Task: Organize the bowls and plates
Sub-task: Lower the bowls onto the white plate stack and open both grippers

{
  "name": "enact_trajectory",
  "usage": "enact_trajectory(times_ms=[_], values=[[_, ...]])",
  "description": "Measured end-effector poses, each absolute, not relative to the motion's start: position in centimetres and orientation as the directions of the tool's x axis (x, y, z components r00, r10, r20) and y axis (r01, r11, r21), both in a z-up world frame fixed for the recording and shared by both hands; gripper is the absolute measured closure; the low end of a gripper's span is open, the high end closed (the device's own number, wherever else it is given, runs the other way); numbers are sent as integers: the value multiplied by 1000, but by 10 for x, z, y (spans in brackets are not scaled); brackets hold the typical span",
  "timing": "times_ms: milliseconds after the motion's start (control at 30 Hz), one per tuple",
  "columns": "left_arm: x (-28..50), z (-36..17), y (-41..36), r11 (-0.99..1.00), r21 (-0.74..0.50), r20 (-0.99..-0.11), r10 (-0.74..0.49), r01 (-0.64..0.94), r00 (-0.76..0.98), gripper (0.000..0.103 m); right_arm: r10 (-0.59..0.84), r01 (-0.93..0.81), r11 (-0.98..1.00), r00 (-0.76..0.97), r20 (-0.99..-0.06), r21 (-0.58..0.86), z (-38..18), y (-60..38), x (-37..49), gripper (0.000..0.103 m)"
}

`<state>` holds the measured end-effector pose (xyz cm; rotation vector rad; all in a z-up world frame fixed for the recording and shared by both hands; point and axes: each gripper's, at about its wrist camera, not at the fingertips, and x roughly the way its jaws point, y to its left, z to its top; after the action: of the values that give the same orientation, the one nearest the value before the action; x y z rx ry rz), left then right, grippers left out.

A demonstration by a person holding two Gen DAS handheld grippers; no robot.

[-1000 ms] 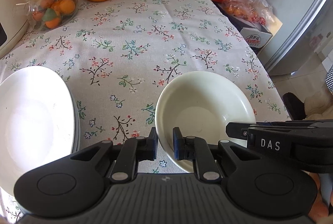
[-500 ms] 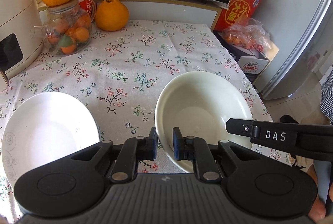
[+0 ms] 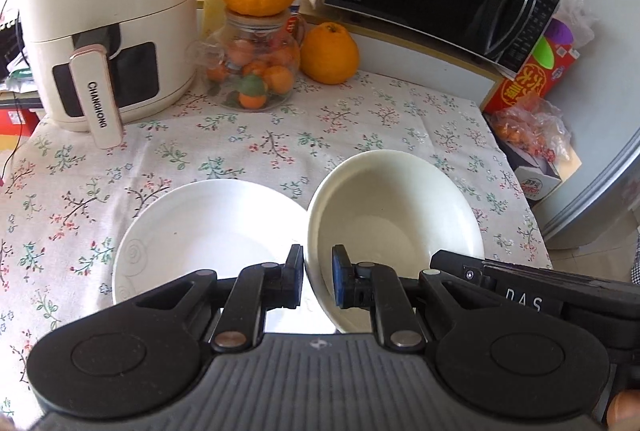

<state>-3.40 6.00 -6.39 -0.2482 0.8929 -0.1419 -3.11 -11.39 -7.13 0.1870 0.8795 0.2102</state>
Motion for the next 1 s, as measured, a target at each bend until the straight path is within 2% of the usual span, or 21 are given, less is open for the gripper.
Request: enact_trajectory(times_ms=[167,367,1000], values=[[-34,-68,105,941,-324,-766,-198,-100,611,90,301,-176,954,586,-753,244,-76,-70,-23,94],[-31,-81,134,928,-319,-802,-156,-193,577,90,321,-228,945,520,-791,234,-88,-30,-14,93],[-19,-101,131,942,-281,-849,-155,-184,505,90,297,-185,954,455,-840,237,-104,-27,-8,91]])
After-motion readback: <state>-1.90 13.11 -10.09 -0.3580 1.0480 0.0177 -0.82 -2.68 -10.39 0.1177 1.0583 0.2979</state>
